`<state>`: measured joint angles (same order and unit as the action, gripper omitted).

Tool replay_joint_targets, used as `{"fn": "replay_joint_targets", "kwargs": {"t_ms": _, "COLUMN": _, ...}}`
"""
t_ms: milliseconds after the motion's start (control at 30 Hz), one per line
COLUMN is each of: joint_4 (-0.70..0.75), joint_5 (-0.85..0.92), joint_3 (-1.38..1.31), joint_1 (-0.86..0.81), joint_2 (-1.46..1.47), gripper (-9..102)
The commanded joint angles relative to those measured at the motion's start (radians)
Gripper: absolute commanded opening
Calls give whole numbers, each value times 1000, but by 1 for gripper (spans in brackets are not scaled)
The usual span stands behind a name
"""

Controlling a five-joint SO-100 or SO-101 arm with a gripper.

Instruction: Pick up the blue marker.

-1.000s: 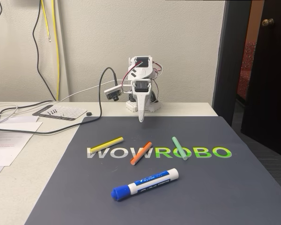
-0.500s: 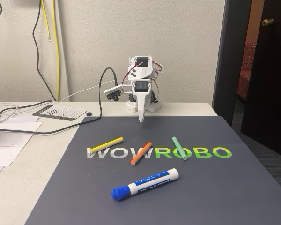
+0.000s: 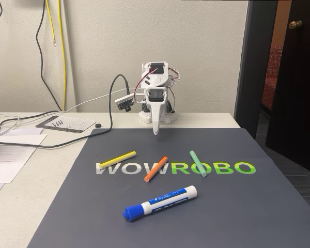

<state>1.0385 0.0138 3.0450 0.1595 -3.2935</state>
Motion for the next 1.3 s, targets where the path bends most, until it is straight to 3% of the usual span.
{"fn": "replay_joint_targets", "kwargs": {"t_ms": 0, "joint_4": 2, "joint_5": -5, "joint_3": -3, "joint_1": -5, "joint_2": -55, "gripper": 0}}
{"fn": "replay_joint_targets", "kwargs": {"t_ms": 767, "joint_4": 0, "joint_5": 3, "joint_3": -14, "joint_1": -3, "joint_2": -55, "gripper": 0}}
{"fn": "replay_joint_targets", "kwargs": {"t_ms": 1267, "joint_4": 152, "joint_5": 28, "joint_3": -219, "joint_1": 32, "joint_2": -32, "gripper": 0}}
